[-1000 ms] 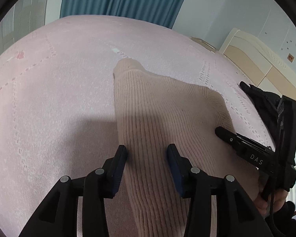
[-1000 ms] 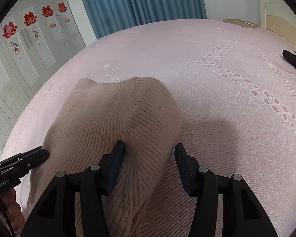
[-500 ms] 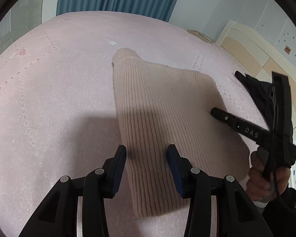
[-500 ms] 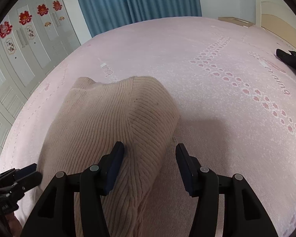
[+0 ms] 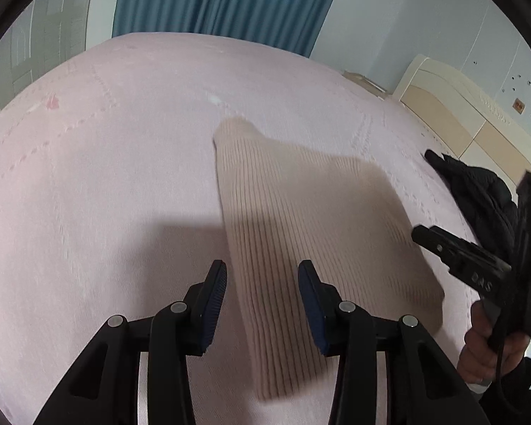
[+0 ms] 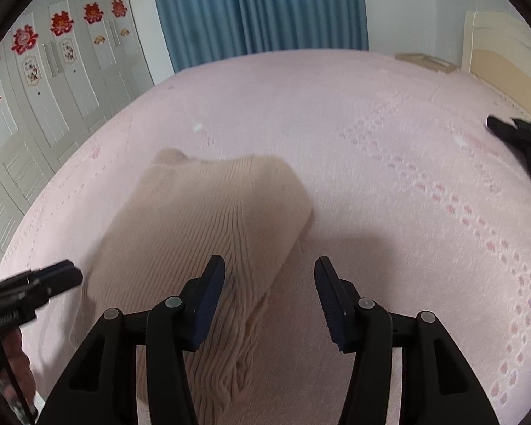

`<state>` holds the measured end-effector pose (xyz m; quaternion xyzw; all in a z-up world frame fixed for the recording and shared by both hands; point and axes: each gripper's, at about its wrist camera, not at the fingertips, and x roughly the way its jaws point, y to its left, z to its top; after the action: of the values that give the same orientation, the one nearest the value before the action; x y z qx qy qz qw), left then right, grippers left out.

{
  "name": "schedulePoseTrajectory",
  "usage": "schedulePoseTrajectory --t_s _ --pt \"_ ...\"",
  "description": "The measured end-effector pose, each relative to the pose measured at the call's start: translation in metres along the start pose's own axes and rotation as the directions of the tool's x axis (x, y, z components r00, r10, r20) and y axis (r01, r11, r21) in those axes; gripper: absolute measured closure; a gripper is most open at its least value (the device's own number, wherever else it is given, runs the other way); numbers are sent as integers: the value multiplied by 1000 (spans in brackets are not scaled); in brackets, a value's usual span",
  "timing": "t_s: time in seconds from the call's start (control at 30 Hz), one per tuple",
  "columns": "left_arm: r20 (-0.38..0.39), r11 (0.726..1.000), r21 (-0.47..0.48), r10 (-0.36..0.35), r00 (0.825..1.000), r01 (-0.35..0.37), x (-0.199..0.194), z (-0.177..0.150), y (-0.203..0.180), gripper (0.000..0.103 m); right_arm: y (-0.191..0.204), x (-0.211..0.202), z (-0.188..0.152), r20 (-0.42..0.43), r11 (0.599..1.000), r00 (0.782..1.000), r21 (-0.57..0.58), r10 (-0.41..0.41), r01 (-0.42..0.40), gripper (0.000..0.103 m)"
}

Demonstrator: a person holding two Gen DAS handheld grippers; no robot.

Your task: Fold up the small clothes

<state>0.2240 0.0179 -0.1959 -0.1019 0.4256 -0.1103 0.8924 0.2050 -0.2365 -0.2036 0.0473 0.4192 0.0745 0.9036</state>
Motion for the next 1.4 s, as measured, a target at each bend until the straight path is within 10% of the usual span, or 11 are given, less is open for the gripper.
schedulePoseTrajectory --t_s 0.8,1.23,1.4 --pt "44 992 53 112 993 -114 111 93 6 63 -23 75 39 -44 994 997 79 -65 69 55" --pt "19 1000 17 -10 1000 10 41 31 4 63 1 -1 -7 -40 989 992 89 121 -117 52" --pt "-6 1000 27 -10 1000 10 23 11 -1 63 6 14 -12 -55 986 989 105 138 -131 89"
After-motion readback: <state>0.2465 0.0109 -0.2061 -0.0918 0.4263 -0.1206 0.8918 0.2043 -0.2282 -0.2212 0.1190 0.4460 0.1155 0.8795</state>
